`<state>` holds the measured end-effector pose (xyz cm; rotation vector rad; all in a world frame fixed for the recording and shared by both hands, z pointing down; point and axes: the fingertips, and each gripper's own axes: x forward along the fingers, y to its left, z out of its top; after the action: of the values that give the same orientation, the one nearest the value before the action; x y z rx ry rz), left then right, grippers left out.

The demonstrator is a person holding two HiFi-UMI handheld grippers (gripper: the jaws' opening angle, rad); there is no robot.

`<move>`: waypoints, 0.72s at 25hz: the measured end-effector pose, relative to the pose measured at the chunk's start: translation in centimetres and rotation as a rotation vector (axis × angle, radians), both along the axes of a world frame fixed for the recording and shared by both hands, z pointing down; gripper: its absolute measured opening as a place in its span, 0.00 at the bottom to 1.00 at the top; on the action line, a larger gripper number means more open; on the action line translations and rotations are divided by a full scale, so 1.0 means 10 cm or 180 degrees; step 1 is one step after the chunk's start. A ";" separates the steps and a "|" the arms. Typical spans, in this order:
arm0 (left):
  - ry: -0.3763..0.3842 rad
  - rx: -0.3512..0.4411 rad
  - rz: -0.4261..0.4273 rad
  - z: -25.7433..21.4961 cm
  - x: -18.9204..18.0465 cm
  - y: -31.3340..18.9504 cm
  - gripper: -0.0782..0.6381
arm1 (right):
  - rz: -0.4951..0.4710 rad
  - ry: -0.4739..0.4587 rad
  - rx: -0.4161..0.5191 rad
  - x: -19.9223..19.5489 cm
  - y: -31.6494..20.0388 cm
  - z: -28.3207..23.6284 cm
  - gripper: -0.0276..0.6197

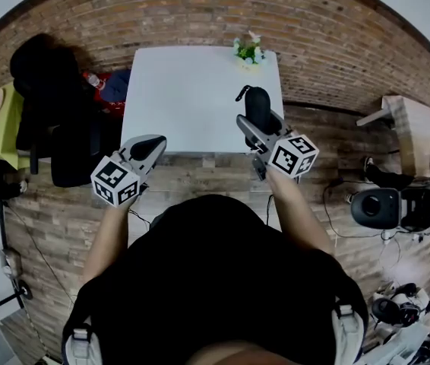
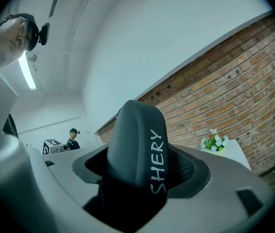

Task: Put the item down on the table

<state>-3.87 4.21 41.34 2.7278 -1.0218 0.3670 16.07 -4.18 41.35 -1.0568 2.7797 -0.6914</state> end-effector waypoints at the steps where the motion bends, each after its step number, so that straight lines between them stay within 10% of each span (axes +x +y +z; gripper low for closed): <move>1: -0.0004 -0.0001 -0.0012 0.00 0.00 0.00 0.13 | -0.0009 0.0007 0.0005 0.00 -0.01 0.00 0.59; 18: -0.0052 0.0020 -0.0016 -0.06 0.22 -0.01 0.13 | -0.0041 -0.0055 -0.0059 0.23 -0.01 0.06 0.59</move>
<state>-1.69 4.12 40.69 2.7315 -1.0355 0.3864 18.34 -4.26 41.96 -1.0321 2.7733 -0.7256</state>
